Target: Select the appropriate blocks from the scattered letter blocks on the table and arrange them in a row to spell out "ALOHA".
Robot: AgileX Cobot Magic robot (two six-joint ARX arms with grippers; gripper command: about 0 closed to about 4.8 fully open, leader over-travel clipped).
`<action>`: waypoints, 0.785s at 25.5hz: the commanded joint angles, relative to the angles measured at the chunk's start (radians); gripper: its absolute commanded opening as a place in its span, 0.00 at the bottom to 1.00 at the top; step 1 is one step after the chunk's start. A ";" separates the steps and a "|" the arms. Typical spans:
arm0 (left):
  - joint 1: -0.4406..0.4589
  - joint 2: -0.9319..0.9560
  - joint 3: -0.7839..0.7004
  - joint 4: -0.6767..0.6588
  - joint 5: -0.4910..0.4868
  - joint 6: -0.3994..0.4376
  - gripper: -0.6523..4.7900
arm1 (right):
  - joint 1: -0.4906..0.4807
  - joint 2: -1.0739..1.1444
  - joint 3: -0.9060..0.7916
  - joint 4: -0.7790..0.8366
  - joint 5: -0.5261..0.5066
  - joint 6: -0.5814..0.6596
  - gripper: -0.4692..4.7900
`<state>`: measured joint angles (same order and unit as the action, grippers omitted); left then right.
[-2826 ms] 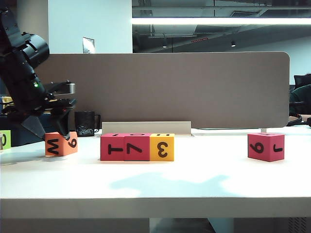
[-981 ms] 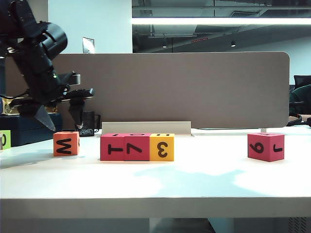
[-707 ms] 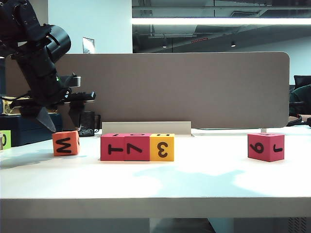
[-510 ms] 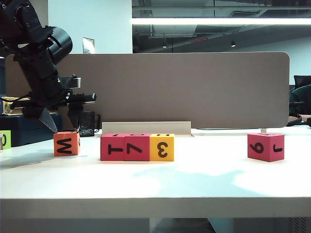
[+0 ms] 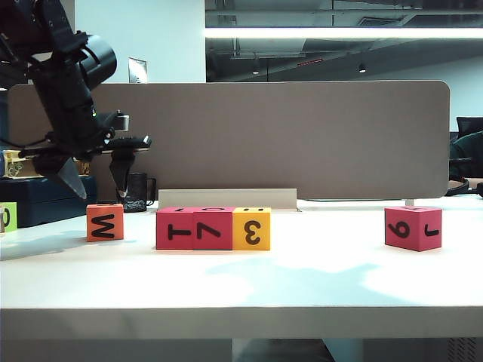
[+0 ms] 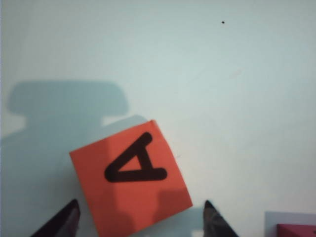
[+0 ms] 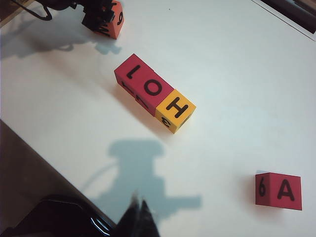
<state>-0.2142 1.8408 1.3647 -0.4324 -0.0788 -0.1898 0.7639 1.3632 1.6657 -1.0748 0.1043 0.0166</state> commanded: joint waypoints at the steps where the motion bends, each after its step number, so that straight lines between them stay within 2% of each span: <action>1: -0.002 -0.003 0.009 -0.033 -0.008 0.021 0.71 | 0.001 -0.003 0.003 0.007 -0.002 -0.014 0.09; 7: -0.002 -0.002 0.009 -0.051 -0.041 0.020 0.71 | 0.001 -0.003 0.003 0.006 -0.003 -0.018 0.09; 9: -0.002 0.000 0.009 -0.045 -0.032 -0.002 0.76 | 0.001 -0.003 0.003 0.006 -0.003 -0.020 0.09; 12: -0.002 0.005 0.009 -0.033 0.001 -0.007 0.77 | 0.001 -0.003 0.003 0.006 -0.003 -0.022 0.09; 15: -0.002 0.011 0.009 -0.029 0.031 -0.043 0.89 | 0.001 -0.003 0.003 0.006 -0.003 -0.026 0.09; 20: -0.002 0.035 0.009 -0.016 0.031 -0.080 0.89 | 0.001 -0.003 0.003 0.006 -0.014 -0.029 0.09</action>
<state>-0.2157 1.8748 1.3705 -0.4641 -0.0521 -0.2447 0.7639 1.3632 1.6657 -1.0752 0.0990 -0.0078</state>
